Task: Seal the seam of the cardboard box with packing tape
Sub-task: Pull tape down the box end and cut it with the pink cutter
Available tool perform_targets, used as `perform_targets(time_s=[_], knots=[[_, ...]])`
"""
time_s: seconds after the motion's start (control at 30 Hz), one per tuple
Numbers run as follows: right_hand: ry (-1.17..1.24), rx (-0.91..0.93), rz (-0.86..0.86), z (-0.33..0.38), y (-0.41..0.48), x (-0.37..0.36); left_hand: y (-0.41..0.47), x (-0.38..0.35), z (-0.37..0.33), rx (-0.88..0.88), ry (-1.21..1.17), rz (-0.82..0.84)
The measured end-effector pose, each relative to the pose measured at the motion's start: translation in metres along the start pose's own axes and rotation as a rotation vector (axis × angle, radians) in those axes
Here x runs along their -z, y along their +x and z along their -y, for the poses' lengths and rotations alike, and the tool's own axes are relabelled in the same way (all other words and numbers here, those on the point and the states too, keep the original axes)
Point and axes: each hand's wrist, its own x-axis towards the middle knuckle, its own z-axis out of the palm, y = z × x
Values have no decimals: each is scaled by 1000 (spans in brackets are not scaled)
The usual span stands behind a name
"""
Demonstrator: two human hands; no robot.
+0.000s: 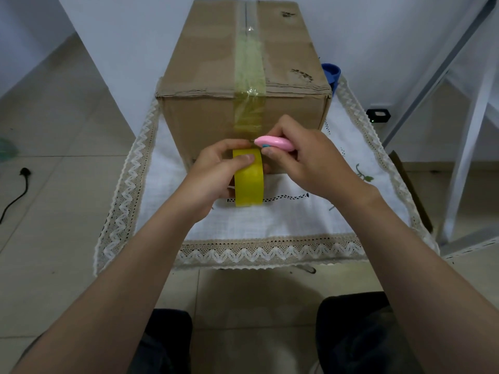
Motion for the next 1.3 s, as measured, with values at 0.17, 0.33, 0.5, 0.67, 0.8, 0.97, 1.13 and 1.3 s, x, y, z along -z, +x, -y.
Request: perform_targets(time_s=[0.17,0.33,0.5,0.67,0.8,0.97,1.13,1.3], knots=[[-173,52,36,9,5,-1,-3,3,6,-22,-4,-8],[-239,93,42,15,11,-1,-5,8,8,-82,20,21],[-256,126,34,19,15,-3,-5,7,8,-129,42,26],[-274,132,15,21,18,-5,-6,5,9,-145,15,27],[-290,120,30,22,21,-7,-7,5,8,-144,7,29],[-281,85,47,25,24,-9,-7,5,8,-145,-4,35],[-289,42,69,27,31,-9,-5,6,8,-139,-16,36],[-278,15,99,29,39,-11,-5,6,8,-138,4,33]])
